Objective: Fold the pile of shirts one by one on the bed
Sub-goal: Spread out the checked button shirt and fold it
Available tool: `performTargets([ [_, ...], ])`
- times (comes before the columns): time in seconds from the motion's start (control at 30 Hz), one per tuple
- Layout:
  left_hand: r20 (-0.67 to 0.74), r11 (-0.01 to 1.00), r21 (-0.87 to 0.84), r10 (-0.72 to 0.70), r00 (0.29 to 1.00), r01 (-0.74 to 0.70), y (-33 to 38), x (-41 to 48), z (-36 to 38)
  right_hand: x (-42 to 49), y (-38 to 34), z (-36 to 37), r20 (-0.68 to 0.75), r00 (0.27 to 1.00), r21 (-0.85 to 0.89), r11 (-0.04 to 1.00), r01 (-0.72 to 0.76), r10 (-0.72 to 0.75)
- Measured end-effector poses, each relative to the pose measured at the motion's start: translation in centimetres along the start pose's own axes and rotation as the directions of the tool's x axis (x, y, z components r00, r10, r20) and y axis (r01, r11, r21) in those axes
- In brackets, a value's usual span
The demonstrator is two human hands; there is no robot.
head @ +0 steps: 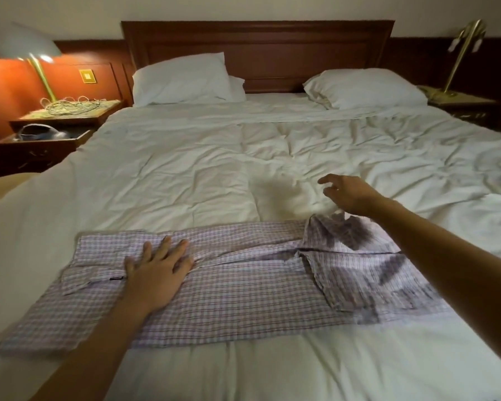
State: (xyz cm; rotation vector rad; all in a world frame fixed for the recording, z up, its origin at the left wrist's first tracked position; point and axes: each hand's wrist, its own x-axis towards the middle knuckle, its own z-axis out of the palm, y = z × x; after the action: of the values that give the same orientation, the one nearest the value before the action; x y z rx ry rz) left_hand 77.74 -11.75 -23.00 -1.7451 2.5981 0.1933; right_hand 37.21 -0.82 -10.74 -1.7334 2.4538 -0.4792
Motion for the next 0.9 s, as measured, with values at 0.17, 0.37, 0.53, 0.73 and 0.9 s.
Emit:
performTargets([
  [0.17,-0.041,1.000,0.022,0.015,0.999,-0.014,-0.2,0.0,0.5,-7.1,1.7,0.6,0.333,0.936,0.319,0.948,0.001,-0.114],
  [0.37,-0.027,1.000,0.022,0.016,0.999,-0.016,0.2,-0.4,-0.1,-11.1,6.1,1.0,0.097,0.988,0.162,0.981,0.106,-0.123],
  [0.53,-0.013,1.000,0.016,-0.008,1.000,0.009,0.5,-0.5,-0.4,-8.1,7.9,2.8,-0.327,0.926,0.379,0.924,-0.054,0.189],
  [0.73,-0.012,1.000,0.003,-0.010,1.000,0.010,0.6,-0.6,-0.4,-6.2,9.0,2.5,-0.202,0.896,0.081,0.918,-0.387,0.396],
  [0.9,-0.026,1.000,-0.004,-0.014,1.000,0.014,0.5,-0.7,-0.2,-5.2,4.8,4.0,-0.238,0.969,-0.209,0.978,0.012,-0.063],
])
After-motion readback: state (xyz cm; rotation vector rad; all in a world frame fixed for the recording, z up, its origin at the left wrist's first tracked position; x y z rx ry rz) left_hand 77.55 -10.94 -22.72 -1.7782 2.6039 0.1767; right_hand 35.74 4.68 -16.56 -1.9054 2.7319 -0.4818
